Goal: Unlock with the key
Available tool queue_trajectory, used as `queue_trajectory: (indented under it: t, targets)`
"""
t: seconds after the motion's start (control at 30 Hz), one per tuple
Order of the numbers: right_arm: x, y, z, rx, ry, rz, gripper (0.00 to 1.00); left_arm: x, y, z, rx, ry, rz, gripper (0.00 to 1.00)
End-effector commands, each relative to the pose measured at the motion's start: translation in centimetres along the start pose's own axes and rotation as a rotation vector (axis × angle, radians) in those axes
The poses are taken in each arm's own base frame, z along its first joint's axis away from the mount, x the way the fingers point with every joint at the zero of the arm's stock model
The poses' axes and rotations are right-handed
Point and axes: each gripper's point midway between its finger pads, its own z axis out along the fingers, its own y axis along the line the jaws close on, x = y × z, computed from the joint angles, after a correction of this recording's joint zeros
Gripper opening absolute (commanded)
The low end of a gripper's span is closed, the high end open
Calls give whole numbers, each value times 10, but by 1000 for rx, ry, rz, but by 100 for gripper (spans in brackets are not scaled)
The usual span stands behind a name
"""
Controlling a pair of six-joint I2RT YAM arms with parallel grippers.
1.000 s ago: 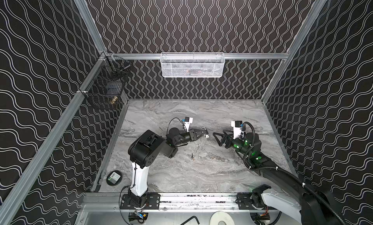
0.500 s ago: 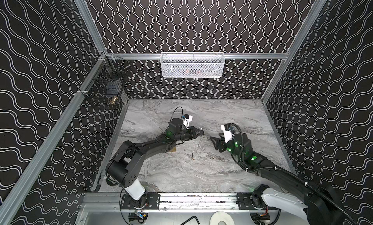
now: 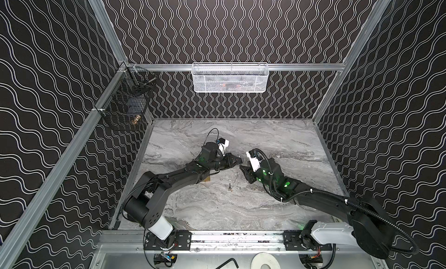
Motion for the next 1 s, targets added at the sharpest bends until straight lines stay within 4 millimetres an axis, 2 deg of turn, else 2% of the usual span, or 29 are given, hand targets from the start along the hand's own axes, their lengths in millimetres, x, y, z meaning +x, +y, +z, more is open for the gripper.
queue_trajectory:
  t: [0.0,0.13,0.4,0.57,0.67,0.77,0.9,0.97]
  targets:
    - [-2,-6,4,43,4,-7,49,-6,-7,-1,24,-20,16,0]
    - [2,-1,8,22,20,-17,40,-6,-9,-1,34,-23,14,0]
    - [6,3,14,7,44,-12,39,-7,-13,-2,57,-31,6,0]
    - [9,8,18,-3,64,-16,30,-7,-14,-2,65,-37,6,0]
    - [12,6,19,7,64,-11,28,-8,-15,-3,70,-39,2,0]
    - [13,5,20,13,75,-15,22,-7,-15,-3,67,-39,5,0]
    - [14,4,21,22,79,-20,22,-8,-16,-3,74,-38,5,0]
    - [13,3,21,29,76,-18,18,-8,-15,-3,75,-41,-1,0]
